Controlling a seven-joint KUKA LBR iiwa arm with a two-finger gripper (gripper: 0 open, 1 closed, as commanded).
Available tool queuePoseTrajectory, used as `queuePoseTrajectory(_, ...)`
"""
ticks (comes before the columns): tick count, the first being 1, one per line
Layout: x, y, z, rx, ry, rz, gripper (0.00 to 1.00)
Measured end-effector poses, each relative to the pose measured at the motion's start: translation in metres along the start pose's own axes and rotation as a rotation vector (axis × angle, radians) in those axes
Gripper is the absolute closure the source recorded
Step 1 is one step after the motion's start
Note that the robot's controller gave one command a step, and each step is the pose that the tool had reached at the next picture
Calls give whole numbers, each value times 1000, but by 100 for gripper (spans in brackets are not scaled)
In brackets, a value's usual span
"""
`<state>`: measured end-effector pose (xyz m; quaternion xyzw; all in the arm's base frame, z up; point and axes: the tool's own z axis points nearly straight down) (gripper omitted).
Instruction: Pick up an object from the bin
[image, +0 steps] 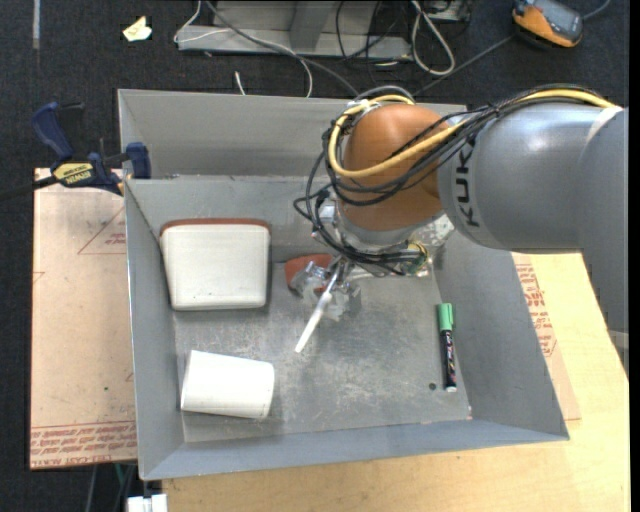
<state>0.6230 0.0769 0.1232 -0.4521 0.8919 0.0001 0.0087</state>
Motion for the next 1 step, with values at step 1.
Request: queuePoseTrajectory(1, 0, 0, 0, 0, 0, 0, 100)
